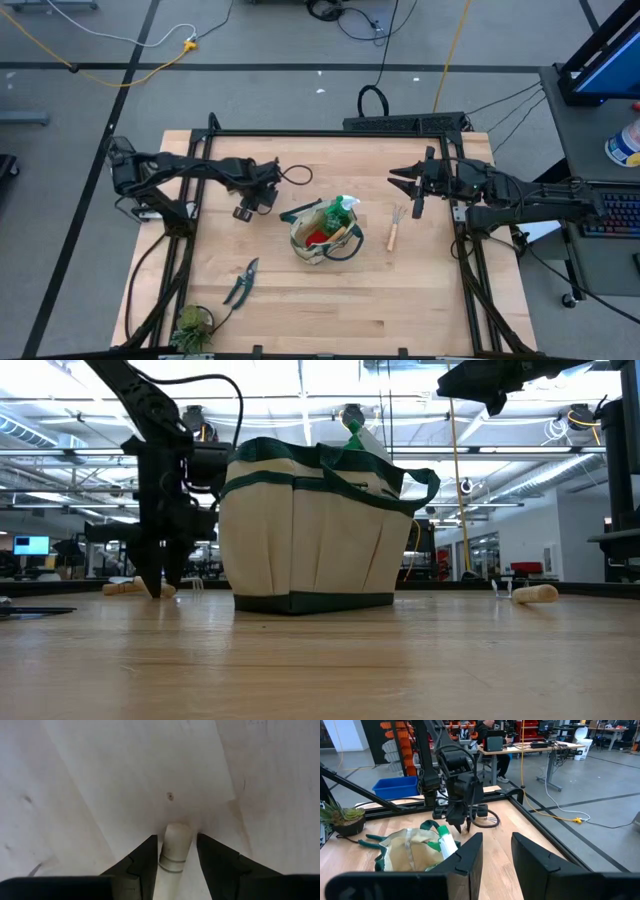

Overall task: Pick & Place Garden tools in Gardening bag
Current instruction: Put the trowel into the gardening bag

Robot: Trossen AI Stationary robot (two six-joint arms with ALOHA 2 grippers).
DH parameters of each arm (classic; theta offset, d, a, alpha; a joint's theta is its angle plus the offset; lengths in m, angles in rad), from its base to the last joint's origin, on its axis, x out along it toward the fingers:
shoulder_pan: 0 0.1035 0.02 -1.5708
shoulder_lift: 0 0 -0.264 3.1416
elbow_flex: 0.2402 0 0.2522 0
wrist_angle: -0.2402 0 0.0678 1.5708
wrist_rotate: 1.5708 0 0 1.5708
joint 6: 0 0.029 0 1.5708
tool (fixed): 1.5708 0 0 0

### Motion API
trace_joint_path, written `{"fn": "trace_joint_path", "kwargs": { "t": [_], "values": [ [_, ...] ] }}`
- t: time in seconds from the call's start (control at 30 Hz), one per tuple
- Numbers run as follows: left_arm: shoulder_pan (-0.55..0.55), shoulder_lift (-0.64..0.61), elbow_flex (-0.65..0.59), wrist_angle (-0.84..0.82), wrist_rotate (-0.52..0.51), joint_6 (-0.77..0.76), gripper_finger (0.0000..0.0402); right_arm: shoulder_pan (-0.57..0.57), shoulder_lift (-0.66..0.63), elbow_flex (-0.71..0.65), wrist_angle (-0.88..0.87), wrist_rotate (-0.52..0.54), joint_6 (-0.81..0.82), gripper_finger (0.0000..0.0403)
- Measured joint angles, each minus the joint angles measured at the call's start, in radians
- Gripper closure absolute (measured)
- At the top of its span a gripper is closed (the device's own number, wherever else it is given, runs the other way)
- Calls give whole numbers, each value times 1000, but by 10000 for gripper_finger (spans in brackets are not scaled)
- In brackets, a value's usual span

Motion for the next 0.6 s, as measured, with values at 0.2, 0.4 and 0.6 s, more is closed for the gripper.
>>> {"fn": "trace_joint_path", "kwargs": {
  "t": [0.2, 0.4, 0.6],
  "values": [
    [0, 29, 3, 17, -5, -2, 256, 0, 0, 0, 0, 0, 2, 307],
    [1, 30, 1, 16, -7, -10, 273, 0, 0, 0, 0, 0, 2, 307],
    [2, 30, 0, 13, -1, -42, 335, 0, 0, 0, 0, 0, 2, 307]
  ]
}}
